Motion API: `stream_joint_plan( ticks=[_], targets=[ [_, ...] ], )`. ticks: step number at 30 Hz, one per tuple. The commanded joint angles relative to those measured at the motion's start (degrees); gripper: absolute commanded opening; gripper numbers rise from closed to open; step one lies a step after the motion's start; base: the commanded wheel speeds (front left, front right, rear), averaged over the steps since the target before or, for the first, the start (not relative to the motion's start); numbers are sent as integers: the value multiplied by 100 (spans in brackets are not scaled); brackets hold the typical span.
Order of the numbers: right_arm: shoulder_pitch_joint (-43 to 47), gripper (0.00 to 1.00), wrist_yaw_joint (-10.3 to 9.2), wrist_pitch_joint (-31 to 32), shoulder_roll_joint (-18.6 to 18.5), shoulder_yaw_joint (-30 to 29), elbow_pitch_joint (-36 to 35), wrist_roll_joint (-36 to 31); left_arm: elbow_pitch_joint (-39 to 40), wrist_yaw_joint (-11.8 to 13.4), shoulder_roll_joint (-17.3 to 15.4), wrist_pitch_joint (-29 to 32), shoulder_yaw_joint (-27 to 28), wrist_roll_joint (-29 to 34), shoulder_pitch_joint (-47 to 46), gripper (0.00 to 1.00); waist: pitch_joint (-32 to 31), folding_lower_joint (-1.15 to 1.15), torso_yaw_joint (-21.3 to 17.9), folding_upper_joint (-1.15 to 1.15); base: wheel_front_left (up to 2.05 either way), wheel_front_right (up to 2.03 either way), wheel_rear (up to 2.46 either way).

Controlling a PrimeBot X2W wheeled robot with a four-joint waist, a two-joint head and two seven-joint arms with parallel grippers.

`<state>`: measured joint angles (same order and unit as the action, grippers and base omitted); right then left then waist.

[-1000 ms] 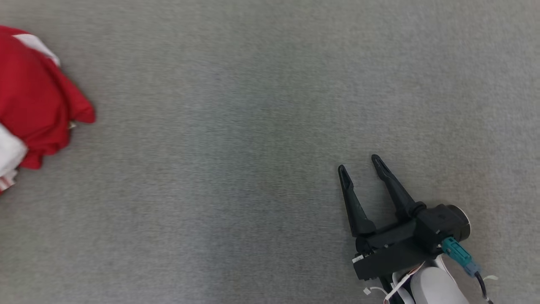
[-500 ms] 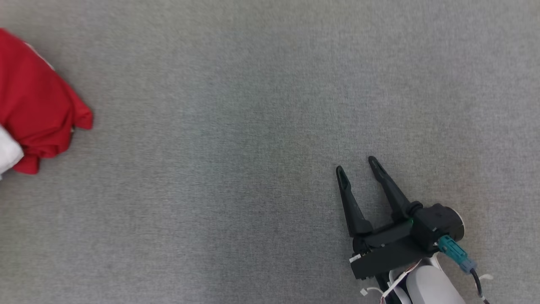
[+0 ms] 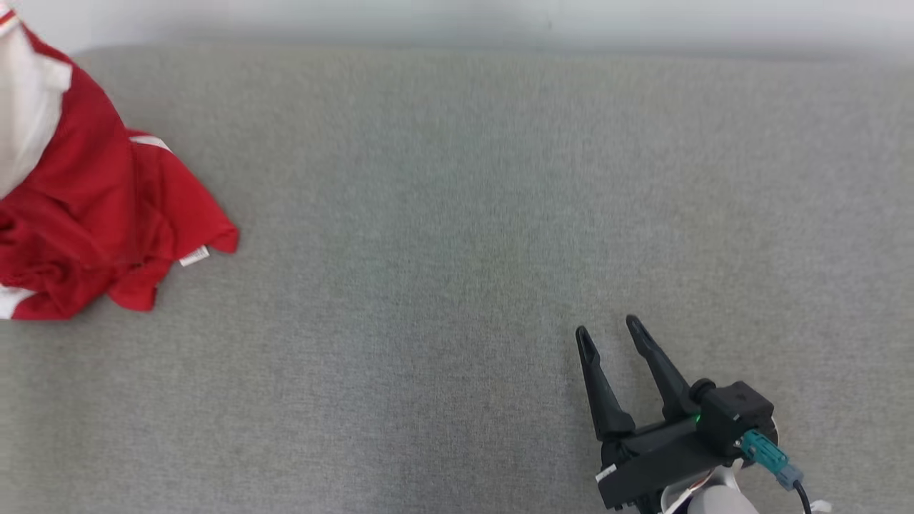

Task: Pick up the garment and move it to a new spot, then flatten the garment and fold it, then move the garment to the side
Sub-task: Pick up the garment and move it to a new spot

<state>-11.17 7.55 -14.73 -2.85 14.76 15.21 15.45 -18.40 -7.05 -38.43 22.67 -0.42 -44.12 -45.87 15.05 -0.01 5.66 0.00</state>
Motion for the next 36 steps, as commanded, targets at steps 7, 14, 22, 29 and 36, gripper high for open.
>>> stream_joint_plan(
  ticks=[7, 14, 22, 29, 36],
  targets=[
    [281, 100, -12, -52, -6, -31, 100, 188, 985, 87, 508, 239, -351, -136, -410, 0, -941, 1, -457, 0, 0, 0, 0],
    [439, 100, -12, -53, -5, 7, 45, 262, 1558, 76, 1007, 294, -652, -386, -631, 0, -1124, 1, -1053, 0, 0, 0, 0],
    [530, 100, -12, -55, -6, 49, -4, 244, 1890, 54, 1437, 346, -1144, -405, -594, 0, -1206, 1, -1836, 0, 0, 0, 0],
    [544, 100, -12, -55, -8, 92, -59, 267, 1836, 51, 1667, 177, -1462, -374, -77, 0, -1186, 1, -2321, 0, 0, 0, 0],
    [574, 100, -12, -55, -5, 179, -29, 246, 1281, 18, 2070, -228, -1997, -261, 974, 0, -1223, 1, -2562, 0, 0, 0, 0]
  ],
)
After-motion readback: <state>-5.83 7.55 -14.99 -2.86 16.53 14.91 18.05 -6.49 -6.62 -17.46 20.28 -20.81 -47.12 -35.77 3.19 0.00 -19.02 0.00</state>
